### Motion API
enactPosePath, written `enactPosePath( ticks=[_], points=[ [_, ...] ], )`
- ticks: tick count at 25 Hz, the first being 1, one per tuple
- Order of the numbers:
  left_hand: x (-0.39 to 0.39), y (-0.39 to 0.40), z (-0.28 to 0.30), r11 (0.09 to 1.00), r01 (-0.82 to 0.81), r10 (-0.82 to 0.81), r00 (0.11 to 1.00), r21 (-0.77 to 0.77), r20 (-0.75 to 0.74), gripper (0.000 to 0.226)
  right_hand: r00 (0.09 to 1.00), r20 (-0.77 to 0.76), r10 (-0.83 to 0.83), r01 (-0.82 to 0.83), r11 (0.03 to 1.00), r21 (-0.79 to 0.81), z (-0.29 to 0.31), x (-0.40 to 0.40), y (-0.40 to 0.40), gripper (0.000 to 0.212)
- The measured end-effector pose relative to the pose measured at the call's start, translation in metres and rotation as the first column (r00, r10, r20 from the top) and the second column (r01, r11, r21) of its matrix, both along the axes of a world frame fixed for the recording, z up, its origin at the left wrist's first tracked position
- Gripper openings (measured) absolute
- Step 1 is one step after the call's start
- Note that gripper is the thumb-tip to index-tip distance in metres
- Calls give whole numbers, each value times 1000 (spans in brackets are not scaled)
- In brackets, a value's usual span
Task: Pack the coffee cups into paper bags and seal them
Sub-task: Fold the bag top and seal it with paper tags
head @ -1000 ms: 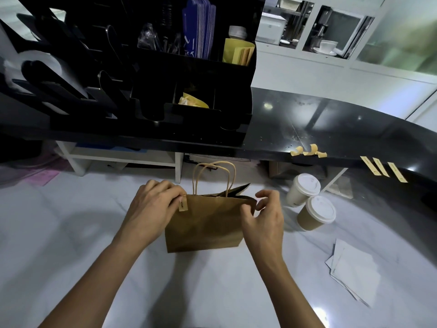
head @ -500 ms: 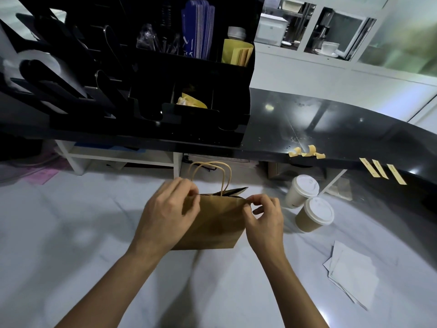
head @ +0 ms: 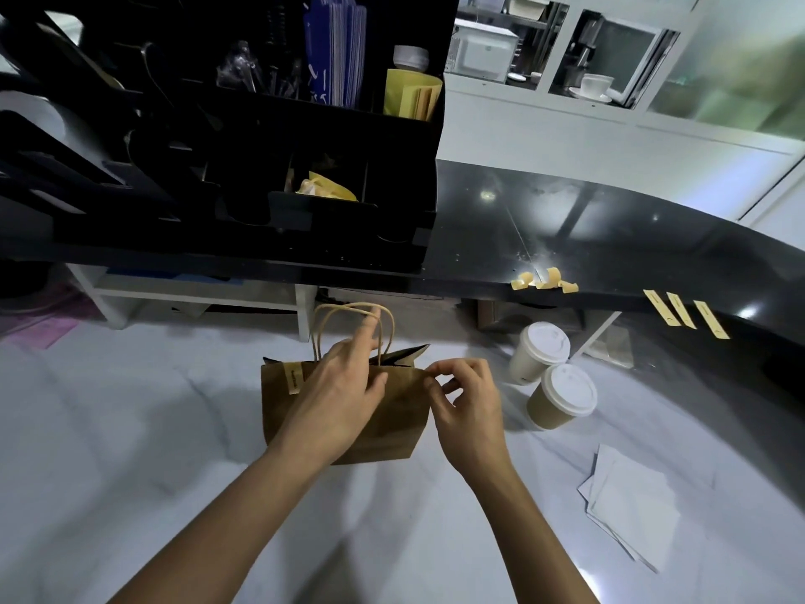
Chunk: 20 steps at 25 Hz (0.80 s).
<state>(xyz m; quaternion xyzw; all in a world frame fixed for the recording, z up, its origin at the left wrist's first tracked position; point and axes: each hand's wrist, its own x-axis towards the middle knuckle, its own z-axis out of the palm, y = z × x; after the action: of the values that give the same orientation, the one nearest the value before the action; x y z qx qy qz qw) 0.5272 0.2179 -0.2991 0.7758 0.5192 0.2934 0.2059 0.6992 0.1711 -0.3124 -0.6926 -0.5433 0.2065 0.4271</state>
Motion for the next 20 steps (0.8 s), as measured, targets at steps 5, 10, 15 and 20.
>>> enactPosePath(
  ticks=[5,10,15,20],
  points=[
    [14,13,-8,999,8,-11,998,-43,-67,93,997,-3,76,-76,997,-29,0,11,6,12],
    [22,16,-10,998,-11,8,999,-61,-39,80,996,5,94,-94,994,-57,0,20,16,15],
    [26,17,-13,998,-48,49,999,-43,16,61,995,-13,102,-103,994,-33,-4,24,25,16],
    [31,18,-18,995,-100,100,995,2,26,56,991,-118,69,-75,996,-48,-3,29,34,12]
  ],
)
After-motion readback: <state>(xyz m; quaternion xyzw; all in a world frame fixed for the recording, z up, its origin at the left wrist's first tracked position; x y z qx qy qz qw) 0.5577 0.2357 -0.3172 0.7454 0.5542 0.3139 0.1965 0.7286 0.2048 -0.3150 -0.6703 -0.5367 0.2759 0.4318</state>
